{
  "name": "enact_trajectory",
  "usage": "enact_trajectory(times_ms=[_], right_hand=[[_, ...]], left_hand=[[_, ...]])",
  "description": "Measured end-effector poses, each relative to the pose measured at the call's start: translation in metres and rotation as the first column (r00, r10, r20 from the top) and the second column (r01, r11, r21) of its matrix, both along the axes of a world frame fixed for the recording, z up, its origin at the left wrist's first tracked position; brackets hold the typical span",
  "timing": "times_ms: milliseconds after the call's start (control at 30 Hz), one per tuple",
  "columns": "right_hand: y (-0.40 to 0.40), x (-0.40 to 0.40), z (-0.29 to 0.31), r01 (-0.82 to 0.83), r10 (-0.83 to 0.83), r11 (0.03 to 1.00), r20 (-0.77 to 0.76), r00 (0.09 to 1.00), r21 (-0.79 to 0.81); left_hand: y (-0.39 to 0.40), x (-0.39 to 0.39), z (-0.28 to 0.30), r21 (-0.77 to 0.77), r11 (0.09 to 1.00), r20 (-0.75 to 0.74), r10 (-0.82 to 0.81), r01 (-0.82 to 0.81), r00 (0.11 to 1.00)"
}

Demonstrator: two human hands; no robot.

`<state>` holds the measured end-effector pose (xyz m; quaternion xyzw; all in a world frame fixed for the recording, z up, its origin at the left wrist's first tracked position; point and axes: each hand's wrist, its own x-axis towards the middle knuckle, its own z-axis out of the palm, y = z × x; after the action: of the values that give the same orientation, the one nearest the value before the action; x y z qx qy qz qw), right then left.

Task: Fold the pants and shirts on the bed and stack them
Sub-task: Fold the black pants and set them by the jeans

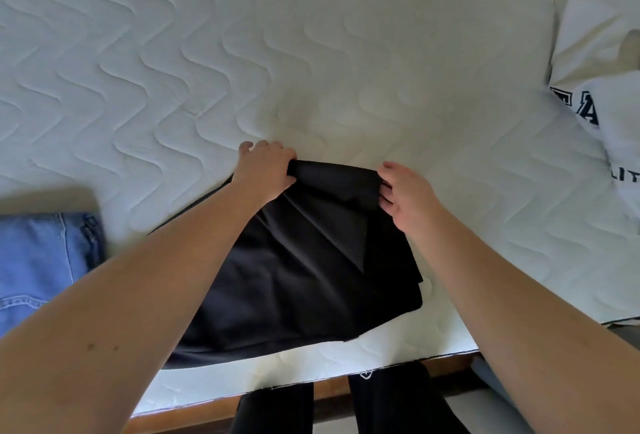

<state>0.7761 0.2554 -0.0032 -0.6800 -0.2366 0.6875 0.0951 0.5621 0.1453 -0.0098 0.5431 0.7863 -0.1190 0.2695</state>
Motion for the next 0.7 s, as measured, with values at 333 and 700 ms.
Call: enact_trajectory(times_ms=[333,700], right_hand=[[-0.011,0.006,-0.006,-0.617,0.464,0.762,0.501,0.731,0.196],[0.013,-0.014,-0.009,-0.394,0.289,0.844,0.311,0.906,0.364]], left_hand=[[0.004,-0.014,-0.007,0.059,0.937,0.292,0.314,-0.344,0.903],[0.009,-0.029,-0.015,0.071,0.897,0.345,0.389,-0.437,0.854]])
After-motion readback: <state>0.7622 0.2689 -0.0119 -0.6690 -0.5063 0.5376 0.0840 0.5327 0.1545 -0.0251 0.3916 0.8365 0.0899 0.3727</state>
